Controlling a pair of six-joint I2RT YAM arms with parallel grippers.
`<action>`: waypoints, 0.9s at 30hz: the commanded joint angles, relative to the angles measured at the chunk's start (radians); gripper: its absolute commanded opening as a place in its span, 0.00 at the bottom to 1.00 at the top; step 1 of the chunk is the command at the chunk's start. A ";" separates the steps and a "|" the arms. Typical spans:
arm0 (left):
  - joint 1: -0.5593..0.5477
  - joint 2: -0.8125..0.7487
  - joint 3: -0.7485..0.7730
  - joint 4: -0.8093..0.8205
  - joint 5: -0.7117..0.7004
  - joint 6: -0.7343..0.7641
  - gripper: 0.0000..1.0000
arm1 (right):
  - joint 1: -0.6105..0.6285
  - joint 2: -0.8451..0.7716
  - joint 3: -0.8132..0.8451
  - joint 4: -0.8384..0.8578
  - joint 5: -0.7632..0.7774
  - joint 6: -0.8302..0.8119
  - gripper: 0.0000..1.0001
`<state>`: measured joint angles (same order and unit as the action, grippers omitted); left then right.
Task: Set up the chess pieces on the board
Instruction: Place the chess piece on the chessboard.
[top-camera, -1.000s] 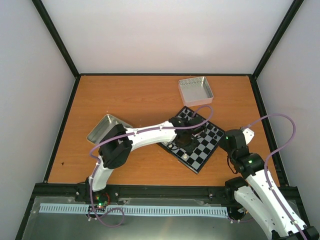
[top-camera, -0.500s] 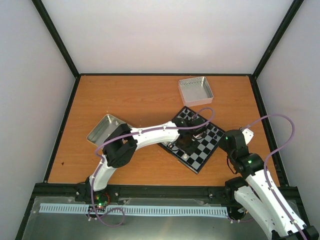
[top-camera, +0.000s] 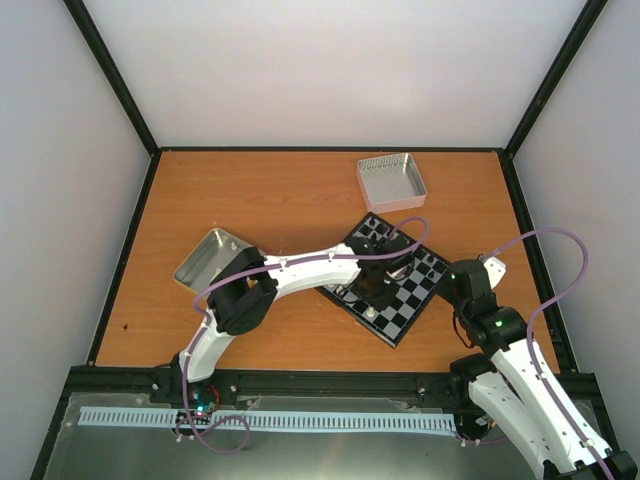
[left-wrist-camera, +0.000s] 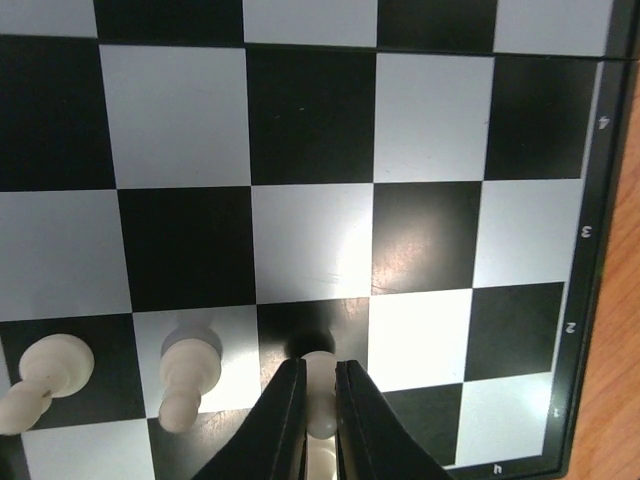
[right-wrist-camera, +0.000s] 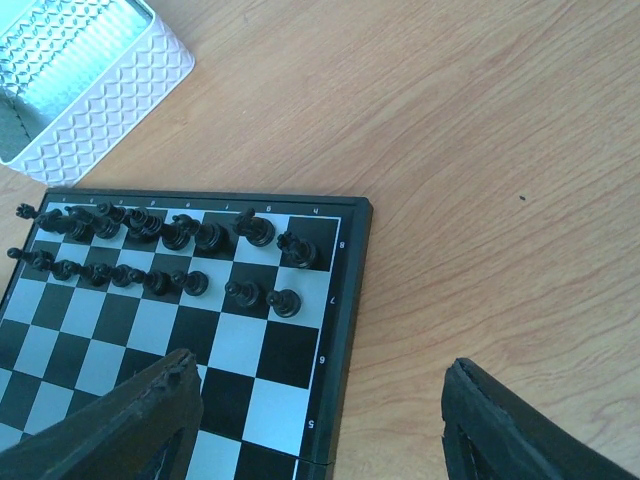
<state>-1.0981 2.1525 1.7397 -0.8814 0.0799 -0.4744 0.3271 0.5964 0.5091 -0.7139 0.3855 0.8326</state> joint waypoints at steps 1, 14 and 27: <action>-0.004 0.030 0.030 0.003 0.011 0.018 0.09 | 0.003 -0.001 -0.006 0.018 0.015 0.000 0.66; -0.004 -0.012 0.067 0.001 0.017 0.030 0.26 | 0.003 0.000 -0.003 0.022 0.015 -0.003 0.66; 0.165 -0.313 -0.139 0.041 -0.226 -0.095 0.36 | 0.003 -0.002 -0.007 0.020 0.012 -0.001 0.66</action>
<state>-1.0470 1.9602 1.7023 -0.8539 0.0101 -0.4877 0.3271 0.5980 0.5091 -0.7063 0.3851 0.8314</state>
